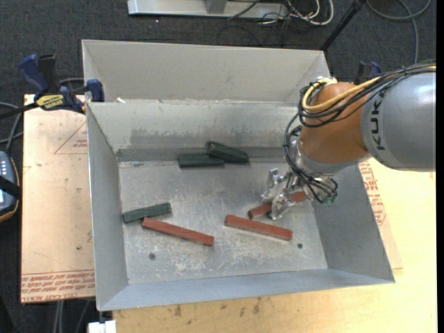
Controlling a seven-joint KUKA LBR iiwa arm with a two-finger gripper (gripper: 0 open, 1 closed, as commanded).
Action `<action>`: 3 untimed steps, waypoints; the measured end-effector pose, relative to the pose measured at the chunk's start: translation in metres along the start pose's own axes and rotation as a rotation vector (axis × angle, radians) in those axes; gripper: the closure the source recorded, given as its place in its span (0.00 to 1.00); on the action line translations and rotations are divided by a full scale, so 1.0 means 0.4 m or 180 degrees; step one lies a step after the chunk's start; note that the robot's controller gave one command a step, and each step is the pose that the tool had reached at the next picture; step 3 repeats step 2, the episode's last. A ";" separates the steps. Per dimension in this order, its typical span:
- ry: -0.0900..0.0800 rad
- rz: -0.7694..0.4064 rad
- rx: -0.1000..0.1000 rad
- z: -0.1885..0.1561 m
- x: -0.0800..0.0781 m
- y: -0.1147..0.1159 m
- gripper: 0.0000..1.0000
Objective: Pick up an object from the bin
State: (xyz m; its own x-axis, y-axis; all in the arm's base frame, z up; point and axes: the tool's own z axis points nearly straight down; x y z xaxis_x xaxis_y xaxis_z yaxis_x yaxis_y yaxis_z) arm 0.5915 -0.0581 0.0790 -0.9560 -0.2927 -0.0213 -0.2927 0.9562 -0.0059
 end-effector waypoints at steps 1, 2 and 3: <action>0.0000 0.0000 0.0000 0.000 0.000 0.000 1.00; 0.0070 -0.0211 -0.0027 -0.474 0.105 0.034 1.00; 0.0070 -0.0211 -0.0027 -0.474 0.105 0.034 1.00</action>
Offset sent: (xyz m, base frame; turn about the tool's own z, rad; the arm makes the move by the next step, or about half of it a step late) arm -0.0642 -0.0002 0.2676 -0.0923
